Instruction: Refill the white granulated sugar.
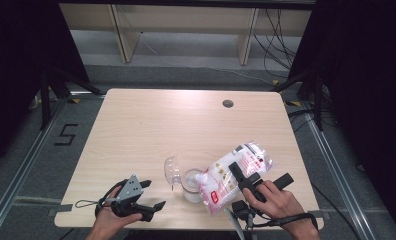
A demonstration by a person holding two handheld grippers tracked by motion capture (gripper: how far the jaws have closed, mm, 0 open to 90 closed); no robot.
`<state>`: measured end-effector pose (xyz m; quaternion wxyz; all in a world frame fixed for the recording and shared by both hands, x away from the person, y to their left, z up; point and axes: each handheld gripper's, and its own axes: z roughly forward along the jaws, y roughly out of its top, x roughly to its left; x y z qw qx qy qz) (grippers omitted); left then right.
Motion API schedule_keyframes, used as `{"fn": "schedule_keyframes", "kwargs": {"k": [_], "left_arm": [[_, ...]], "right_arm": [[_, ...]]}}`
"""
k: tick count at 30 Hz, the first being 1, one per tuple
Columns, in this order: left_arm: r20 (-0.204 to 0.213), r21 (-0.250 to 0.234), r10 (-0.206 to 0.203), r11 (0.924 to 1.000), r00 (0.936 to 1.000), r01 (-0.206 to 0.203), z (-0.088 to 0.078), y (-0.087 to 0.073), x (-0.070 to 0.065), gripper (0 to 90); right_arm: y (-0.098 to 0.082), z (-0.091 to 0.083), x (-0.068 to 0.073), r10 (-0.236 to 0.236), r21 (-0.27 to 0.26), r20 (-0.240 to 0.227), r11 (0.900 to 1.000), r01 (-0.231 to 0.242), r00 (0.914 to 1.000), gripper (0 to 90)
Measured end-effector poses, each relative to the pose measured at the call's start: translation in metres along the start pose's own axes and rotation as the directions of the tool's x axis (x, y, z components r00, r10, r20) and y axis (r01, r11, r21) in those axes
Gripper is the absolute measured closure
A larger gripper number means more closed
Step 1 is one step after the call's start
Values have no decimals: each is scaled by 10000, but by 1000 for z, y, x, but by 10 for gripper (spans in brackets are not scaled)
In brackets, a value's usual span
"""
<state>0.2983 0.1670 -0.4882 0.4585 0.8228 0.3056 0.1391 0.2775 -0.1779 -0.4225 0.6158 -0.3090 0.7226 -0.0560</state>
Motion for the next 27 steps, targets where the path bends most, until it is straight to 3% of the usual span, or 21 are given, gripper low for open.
{"fn": "schedule_keyframes", "kwargs": {"k": [3,8,9,10,11,12,13,16,17,19,21,25,27], "left_arm": [[29,32,308,9995,9995,-308,0,1,1,161],[28,29,298,9996,9996,-298,0,1,1,161],[37,0,-16,10000,10000,16,0,0,0,161],[28,-1,-33,10000,10000,33,0,0,0,161],[29,2,-11,10000,10000,11,0,0,0,161],[14,51,275,9996,9996,-275,0,1,1,161],[23,50,308,9995,9995,-308,0,1,1,161],[23,42,297,9995,9996,-297,0,1,1,161],[22,52,308,9995,9995,-308,0,1,1,161],[35,-1,297,9996,9996,-297,0,1,2,161],[37,2,300,9995,9995,-300,0,1,1,161],[59,-12,296,9996,9995,-296,0,1,2,161],[34,5,296,9996,9996,-296,0,1,2,161]], "right_arm": [[0,0,0,11,-10,-21,10000,-11,10000,674],[-1,1,-1,-135,-89,-38,9999,135,9999,677],[-1,1,-1,-123,-92,-36,9999,123,9999,678],[0,1,-1,-132,-99,-46,9999,132,9999,678],[0,1,-1,-163,-137,-14,9998,162,9999,679],[0,1,0,-173,-143,-46,9997,173,9998,680],[1,1,1,96,-73,-77,9999,-96,9999,680],[0,0,1,67,-55,-79,10000,-68,9999,682],[-1,1,-1,-180,-120,-22,9998,180,9998,682],[-1,0,-1,-175,-109,-19,9998,175,9998,683],[-1,0,0,148,-47,-18,9999,-148,9999,684],[-2,0,-1,-116,-132,-4,9998,116,9999,684],[-1,0,0,-15,-103,-35,9999,14,10000,685]]}}
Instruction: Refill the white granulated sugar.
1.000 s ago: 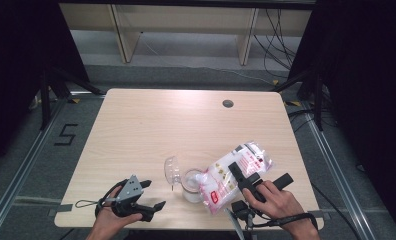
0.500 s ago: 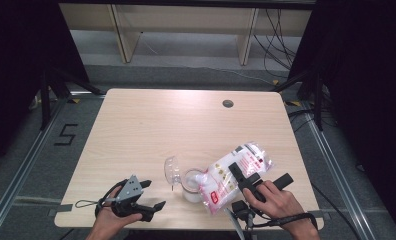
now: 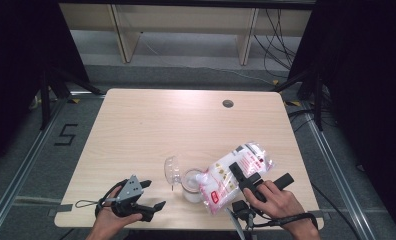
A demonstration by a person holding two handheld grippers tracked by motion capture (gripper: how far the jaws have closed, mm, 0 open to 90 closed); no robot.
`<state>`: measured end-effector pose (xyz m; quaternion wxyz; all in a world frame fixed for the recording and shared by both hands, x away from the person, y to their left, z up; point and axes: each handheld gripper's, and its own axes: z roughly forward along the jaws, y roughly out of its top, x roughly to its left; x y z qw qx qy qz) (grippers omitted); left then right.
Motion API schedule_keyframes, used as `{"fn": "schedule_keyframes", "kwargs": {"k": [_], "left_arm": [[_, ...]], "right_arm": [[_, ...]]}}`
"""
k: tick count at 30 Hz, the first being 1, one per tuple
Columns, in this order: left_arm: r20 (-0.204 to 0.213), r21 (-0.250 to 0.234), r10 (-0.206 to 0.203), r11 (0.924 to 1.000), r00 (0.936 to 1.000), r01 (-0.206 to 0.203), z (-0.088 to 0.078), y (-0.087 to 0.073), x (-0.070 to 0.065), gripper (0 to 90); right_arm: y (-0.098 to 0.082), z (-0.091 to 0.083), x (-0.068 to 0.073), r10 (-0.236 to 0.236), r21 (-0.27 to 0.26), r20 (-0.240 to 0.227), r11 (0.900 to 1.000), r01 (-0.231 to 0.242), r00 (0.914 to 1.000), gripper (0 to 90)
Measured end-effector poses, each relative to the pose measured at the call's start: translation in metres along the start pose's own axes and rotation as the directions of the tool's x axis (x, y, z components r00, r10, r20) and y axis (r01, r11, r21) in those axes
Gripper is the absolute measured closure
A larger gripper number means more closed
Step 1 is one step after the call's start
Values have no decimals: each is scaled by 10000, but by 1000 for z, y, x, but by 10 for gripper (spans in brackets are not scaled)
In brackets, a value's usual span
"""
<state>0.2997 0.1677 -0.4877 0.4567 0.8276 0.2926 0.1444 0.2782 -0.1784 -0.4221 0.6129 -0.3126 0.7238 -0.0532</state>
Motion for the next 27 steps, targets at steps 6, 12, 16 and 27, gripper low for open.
{"fn": "schedule_keyframes", "kwargs": {"k": [6,12,16,27], "left_arm": [[5,5,6,10000,10000,-6,0,0,0,161],[10,9,-29,10000,10000,29,0,0,0,161],[5,0,-8,10000,10000,8,0,0,0,161],[5,2,-19,10000,10000,19,0,0,0,161]], "right_arm": [[0,-1,0,152,52,17,9999,-152,9999,687],[0,-1,0,133,60,23,9999,-133,9999,687],[-1,-1,1,164,47,10,9999,-164,9999,688],[-1,-1,0,75,85,-5,9999,-75,10000,689]]}}
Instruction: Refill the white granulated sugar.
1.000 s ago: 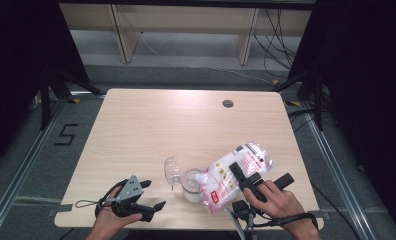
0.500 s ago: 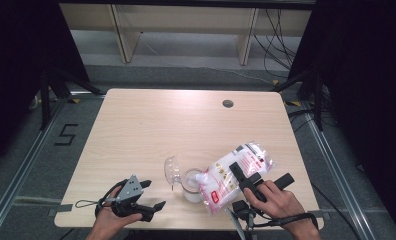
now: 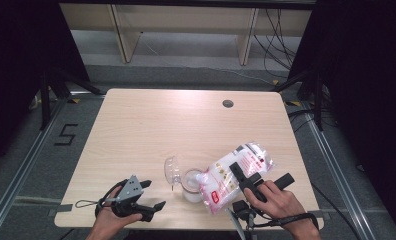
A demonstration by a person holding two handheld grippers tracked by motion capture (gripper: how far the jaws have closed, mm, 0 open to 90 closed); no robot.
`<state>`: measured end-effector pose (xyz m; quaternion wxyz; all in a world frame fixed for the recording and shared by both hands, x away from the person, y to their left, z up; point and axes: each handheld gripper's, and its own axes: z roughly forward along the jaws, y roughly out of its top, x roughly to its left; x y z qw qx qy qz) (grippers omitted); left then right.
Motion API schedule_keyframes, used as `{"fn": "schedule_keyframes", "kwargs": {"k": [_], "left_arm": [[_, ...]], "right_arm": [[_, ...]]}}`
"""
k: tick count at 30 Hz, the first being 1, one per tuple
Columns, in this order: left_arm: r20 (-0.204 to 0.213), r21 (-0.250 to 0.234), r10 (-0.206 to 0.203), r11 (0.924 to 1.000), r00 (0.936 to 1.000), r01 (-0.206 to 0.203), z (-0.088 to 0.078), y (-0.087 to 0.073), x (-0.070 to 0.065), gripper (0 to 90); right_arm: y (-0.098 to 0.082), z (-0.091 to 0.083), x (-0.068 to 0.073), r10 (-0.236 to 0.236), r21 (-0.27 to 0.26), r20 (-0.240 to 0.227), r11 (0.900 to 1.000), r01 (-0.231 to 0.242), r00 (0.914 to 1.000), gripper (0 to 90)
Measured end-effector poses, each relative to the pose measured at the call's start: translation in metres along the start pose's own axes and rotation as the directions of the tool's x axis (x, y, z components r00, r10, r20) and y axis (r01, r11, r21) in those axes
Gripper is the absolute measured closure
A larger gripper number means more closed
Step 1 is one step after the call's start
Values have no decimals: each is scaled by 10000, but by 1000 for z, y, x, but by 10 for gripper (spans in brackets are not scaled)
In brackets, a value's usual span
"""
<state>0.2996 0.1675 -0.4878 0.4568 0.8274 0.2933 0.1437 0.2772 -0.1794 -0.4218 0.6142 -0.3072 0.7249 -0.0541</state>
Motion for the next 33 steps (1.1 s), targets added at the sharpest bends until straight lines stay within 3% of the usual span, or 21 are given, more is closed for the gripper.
{"fn": "schedule_keyframes", "kwargs": {"k": [2,3,5,6,7,8,9,10,14,17,20,23,26,31,32,33], "left_arm": [[-20,47,20,10000,10000,-20,0,0,0,161],[-23,-5,-312,9995,9995,312,0,0,-2,161],[-23,-1,-297,9996,9996,297,0,0,-2,161],[-46,36,-266,9996,9996,266,0,0,-2,161],[-40,52,-161,9999,9999,161,0,0,-1,161],[10,-30,18,10000,10000,-18,0,0,0,161],[44,-88,-6,10000,10000,6,1,0,0,161],[29,-101,-276,9996,9996,276,1,-1,-1,161],[-47,63,-182,9998,9998,183,0,0,-1,161],[43,-86,-70,9999,10000,71,1,0,0,161],[39,-101,-257,9996,9997,257,1,-1,-1,161],[6,-24,9,10000,10000,-9,0,0,0,161],[50,-93,13,10000,10000,-13,1,0,0,161],[54,-87,10,10000,10000,-10,1,0,0,161],[49,-111,-257,9996,9997,258,1,-1,-1,161],[40,-105,-265,9996,9996,265,1,-1,-1,161]], "right_arm": [[0,0,0,-26,-35,-10,10000,26,10000,689],[0,1,0,-14,-42,-17,10000,13,10000,689],[0,1,1,1,-45,-40,10000,-1,10000,689],[0,1,-1,-299,-126,7,9995,299,9996,689],[1,0,0,6,-51,-25,10000,-6,10000,689],[0,0,0,0,-47,-32,10000,0,10000,689],[1,0,0,-17,-33,-20,10000,17,10000,690],[0,0,0,-33,-20,-19,10000,33,10000,690],[0,0,0,-58,-12,-14,10000,58,10000,690],[0,0,0,-68,-15,-4,10000,68,10000,691],[1,0,0,-72,9,-3,10000,72,10000,691],[1,-1,-1,-57,-7,4,10000,57,10000,691],[1,-1,-1,-53,-8,2,10000,53,10000,692],[1,-1,-1,-71,-35,64,10000,71,10000,692],[1,-1,-1,-96,-18,82,10000,96,9999,693],[1,-1,-1,-96,-13,95,10000,96,9999,693]]}}
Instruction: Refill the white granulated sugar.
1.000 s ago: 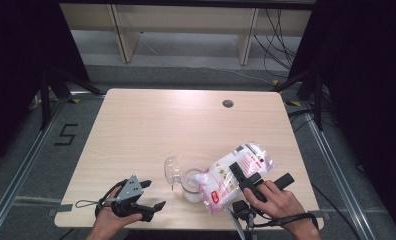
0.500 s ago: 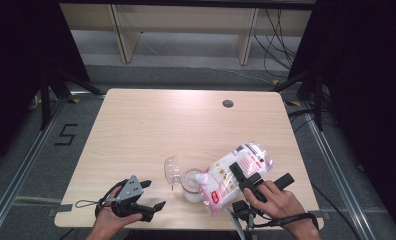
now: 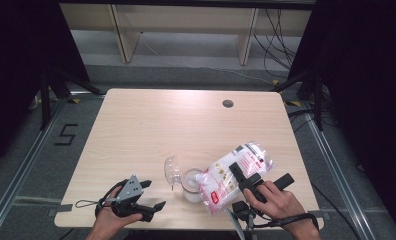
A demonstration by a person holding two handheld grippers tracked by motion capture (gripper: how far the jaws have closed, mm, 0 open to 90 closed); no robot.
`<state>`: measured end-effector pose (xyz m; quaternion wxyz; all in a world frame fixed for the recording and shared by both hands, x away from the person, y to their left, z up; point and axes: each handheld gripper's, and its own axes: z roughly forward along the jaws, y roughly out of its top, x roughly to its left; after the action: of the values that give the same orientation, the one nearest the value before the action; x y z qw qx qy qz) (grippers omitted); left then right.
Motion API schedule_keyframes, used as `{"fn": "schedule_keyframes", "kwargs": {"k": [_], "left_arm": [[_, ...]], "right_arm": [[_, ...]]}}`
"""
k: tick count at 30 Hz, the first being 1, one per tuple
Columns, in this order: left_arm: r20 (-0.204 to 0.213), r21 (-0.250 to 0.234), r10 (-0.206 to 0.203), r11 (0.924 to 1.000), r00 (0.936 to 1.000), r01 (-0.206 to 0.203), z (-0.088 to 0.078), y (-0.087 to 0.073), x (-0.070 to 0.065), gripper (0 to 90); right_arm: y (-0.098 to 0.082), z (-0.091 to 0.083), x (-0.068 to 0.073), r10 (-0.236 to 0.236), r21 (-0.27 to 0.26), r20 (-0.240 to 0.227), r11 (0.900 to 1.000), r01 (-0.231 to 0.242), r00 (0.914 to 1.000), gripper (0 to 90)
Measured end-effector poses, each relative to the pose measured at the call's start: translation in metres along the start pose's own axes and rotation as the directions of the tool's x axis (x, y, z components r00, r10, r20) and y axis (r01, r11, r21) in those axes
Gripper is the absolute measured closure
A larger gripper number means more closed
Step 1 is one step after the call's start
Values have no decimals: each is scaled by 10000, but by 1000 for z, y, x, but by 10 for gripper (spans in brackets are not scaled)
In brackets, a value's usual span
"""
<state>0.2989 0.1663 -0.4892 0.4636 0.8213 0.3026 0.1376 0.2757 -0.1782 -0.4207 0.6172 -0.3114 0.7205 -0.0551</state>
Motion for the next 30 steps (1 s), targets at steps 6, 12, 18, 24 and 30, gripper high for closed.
{"fn": "schedule_keyframes", "kwargs": {"k": [6,12,18,24,30], "left_arm": [[17,92,277,9996,9996,-277,-1,1,1,161],[-59,145,35,9999,10000,-34,-2,1,0,161],[41,47,-21,10000,10000,21,-1,0,0,161],[0,-3,8,10000,10000,-8,0,0,0,161],[-42,93,-22,10000,10000,22,-1,1,-1,161]], "right_arm": [[0,0,0,-30,18,-5,10000,30,10000,693],[0,0,0,-105,44,-63,9999,105,9999,693],[0,-1,0,-117,81,-36,9999,118,9999,694],[2,-1,-1,-220,-13,-24,9998,220,9998,694],[5,0,-1,-270,-46,-73,9996,270,9996,694]]}}
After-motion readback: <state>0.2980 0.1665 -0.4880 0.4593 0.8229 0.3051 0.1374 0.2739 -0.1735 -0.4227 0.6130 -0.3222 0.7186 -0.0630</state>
